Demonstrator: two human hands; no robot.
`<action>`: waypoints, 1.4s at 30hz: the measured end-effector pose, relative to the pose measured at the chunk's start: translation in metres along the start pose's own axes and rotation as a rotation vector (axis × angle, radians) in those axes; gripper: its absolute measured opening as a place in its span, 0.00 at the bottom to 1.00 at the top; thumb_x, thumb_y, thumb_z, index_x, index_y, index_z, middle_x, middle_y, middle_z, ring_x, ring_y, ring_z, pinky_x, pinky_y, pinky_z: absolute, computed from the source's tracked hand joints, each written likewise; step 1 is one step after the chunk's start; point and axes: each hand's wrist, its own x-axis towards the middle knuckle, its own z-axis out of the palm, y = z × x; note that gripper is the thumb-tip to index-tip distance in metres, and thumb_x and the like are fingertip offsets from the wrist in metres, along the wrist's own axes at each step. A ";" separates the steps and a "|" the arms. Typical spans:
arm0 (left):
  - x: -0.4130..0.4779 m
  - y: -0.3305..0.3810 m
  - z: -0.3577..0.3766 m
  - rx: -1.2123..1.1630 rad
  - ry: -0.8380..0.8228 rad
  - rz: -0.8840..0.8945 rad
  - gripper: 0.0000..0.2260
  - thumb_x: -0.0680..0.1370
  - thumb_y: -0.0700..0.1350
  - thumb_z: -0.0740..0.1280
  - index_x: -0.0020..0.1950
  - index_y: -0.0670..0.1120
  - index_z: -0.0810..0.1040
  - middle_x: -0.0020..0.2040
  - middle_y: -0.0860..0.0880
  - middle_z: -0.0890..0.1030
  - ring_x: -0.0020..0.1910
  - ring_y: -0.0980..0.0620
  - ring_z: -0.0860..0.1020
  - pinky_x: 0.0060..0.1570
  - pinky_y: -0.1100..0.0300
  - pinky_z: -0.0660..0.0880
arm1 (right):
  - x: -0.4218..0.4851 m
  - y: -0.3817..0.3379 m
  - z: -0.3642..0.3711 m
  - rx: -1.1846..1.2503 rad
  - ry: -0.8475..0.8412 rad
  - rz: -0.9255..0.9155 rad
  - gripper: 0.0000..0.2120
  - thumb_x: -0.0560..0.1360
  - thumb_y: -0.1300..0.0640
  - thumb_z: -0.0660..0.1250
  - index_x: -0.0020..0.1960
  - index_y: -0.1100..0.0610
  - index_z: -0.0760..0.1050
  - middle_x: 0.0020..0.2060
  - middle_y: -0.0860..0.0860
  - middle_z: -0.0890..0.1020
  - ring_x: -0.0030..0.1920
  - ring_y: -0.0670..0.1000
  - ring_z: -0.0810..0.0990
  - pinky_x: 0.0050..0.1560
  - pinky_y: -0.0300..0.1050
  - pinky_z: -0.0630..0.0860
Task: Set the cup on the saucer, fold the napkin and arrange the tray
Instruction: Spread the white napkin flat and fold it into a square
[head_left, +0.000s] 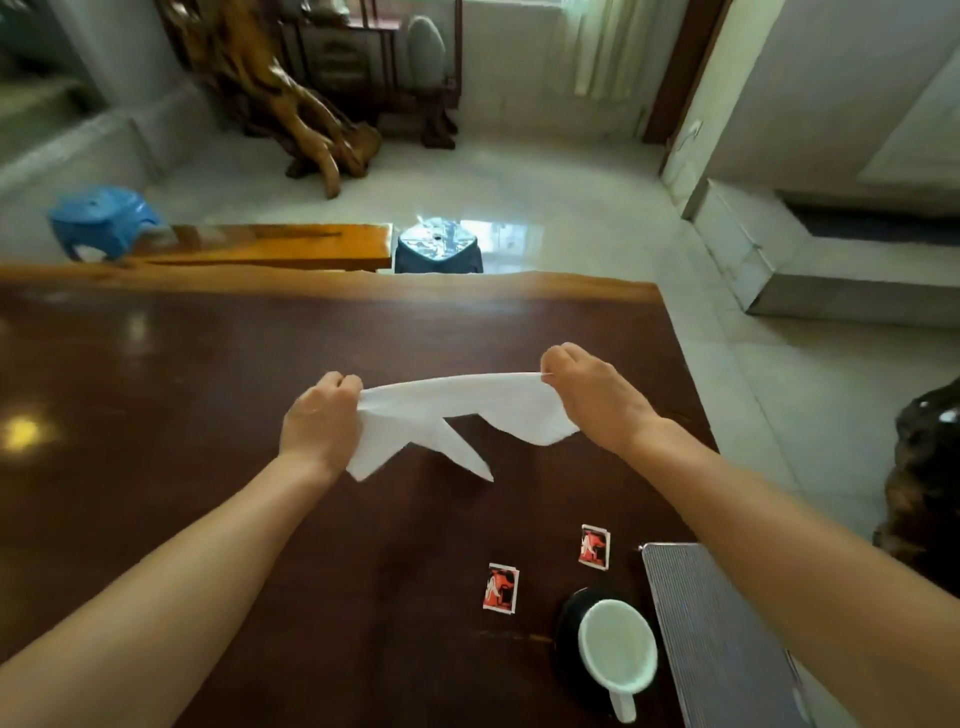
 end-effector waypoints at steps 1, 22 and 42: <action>0.001 -0.001 -0.015 0.017 0.017 -0.005 0.10 0.74 0.31 0.61 0.50 0.41 0.79 0.47 0.41 0.79 0.45 0.34 0.80 0.43 0.44 0.77 | -0.002 0.006 -0.014 -0.038 0.024 0.004 0.07 0.79 0.69 0.63 0.55 0.62 0.75 0.48 0.58 0.77 0.42 0.63 0.81 0.42 0.58 0.78; 0.041 0.004 -0.102 -0.313 0.150 -0.169 0.10 0.80 0.38 0.68 0.60 0.41 0.82 0.55 0.40 0.84 0.52 0.40 0.82 0.51 0.50 0.79 | 0.025 0.040 -0.069 -0.003 0.089 0.282 0.08 0.79 0.70 0.60 0.53 0.64 0.77 0.52 0.59 0.78 0.51 0.61 0.79 0.45 0.46 0.69; -0.022 -0.035 -0.026 -0.218 0.032 -0.072 0.24 0.74 0.28 0.62 0.66 0.44 0.80 0.68 0.42 0.79 0.64 0.37 0.76 0.69 0.45 0.70 | -0.030 0.068 0.005 -0.126 0.092 0.167 0.07 0.75 0.69 0.65 0.46 0.60 0.77 0.41 0.56 0.79 0.41 0.62 0.78 0.40 0.52 0.75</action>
